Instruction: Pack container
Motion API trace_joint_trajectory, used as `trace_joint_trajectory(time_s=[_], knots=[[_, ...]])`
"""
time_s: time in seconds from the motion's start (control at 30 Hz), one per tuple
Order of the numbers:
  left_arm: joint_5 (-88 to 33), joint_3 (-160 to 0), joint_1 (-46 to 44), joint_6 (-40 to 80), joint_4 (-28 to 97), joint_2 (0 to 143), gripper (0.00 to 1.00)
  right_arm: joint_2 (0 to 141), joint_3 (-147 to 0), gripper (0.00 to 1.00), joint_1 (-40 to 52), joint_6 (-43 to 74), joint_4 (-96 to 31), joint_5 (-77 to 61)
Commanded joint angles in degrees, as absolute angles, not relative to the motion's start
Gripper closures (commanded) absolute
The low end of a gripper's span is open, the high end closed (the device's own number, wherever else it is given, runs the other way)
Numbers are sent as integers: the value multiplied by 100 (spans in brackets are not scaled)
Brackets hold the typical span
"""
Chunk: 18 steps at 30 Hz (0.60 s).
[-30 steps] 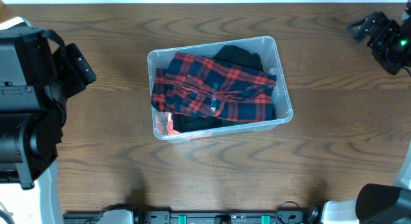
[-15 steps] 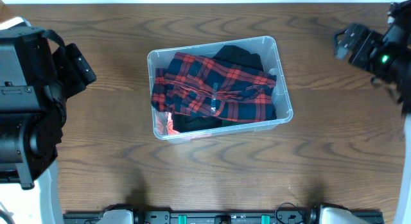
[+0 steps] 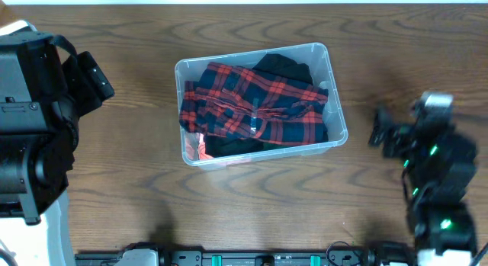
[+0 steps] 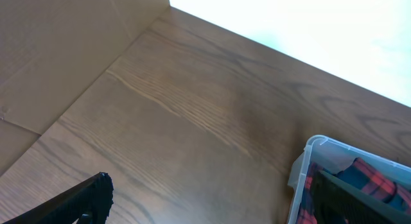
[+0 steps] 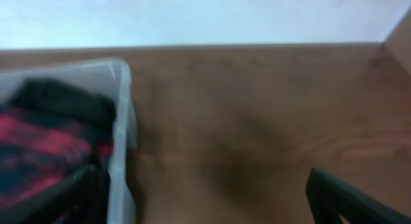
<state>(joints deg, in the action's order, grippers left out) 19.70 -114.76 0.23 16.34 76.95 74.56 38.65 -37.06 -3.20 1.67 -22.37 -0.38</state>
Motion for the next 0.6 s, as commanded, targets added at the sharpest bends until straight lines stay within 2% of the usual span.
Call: trace_joint_trajectory(time_s=[0.0,0.23,0.57], knots=[[2021,-11487,43,1660,7712,7474,2,3111,-2880,1,-344,-5,-2104,56],[2021,-11487,43,1660,7712,7474,2,1503,-1286,1,-346,-8,-2235,-73],[2021,-11487,43,1660,7712,7474,2,346,-714,2,-344,-30,-2482,-183]])
